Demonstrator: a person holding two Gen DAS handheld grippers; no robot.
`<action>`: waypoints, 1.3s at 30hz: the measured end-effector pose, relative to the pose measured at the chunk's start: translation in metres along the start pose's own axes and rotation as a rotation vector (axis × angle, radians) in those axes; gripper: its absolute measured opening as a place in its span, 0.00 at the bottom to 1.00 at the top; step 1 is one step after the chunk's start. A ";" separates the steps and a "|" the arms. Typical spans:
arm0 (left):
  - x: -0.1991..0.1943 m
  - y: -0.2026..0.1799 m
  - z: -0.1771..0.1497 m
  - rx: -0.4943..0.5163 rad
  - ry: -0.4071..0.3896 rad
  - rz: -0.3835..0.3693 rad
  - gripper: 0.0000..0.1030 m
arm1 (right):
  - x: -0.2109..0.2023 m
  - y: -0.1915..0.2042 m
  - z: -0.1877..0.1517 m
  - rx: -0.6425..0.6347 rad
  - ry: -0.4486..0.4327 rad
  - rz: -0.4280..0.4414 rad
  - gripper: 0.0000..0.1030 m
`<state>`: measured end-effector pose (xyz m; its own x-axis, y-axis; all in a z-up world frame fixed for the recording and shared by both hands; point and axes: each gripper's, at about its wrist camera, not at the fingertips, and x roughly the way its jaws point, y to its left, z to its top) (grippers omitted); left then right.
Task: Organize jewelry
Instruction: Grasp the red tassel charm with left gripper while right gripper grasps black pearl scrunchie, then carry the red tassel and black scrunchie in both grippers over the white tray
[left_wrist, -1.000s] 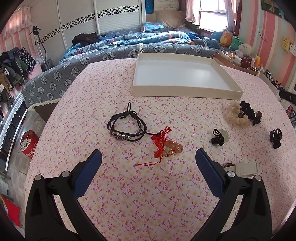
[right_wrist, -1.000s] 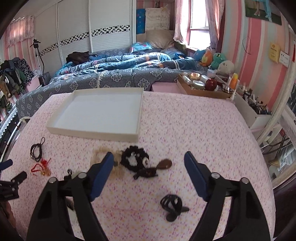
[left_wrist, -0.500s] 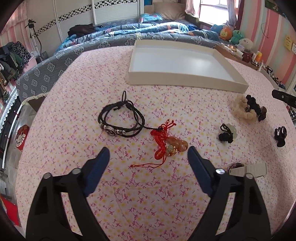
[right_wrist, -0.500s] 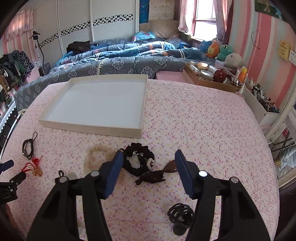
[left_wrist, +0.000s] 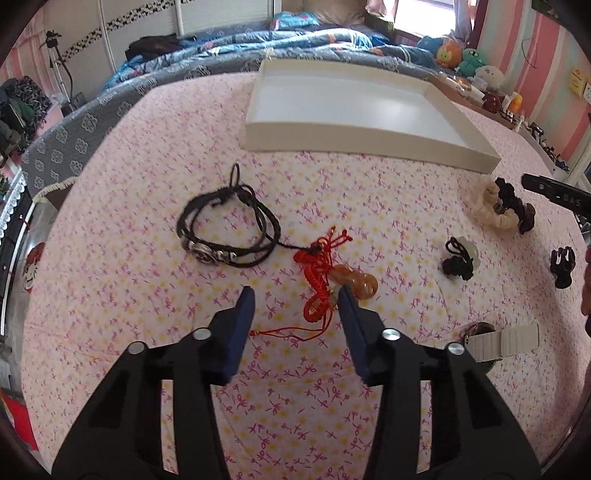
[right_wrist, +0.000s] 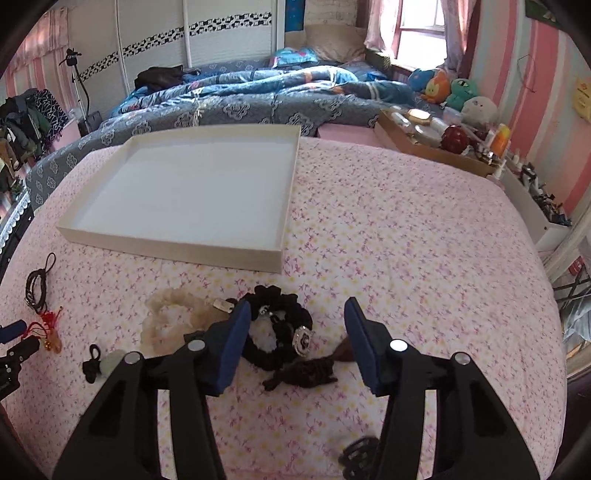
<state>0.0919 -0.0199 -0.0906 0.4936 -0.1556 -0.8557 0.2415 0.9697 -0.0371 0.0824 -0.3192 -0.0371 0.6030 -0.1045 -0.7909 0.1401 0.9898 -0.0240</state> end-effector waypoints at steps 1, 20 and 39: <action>0.002 0.000 0.000 -0.001 0.002 -0.003 0.44 | 0.006 0.000 0.000 -0.005 0.012 0.000 0.45; 0.013 -0.007 0.004 0.013 0.026 -0.077 0.07 | 0.044 -0.008 -0.003 0.027 0.082 0.050 0.09; -0.027 -0.005 0.011 0.022 -0.034 -0.080 0.02 | 0.001 -0.021 0.005 0.064 -0.021 0.043 0.06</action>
<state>0.0867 -0.0229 -0.0616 0.5001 -0.2388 -0.8324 0.2996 0.9496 -0.0925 0.0840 -0.3402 -0.0344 0.6257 -0.0642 -0.7774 0.1630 0.9854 0.0497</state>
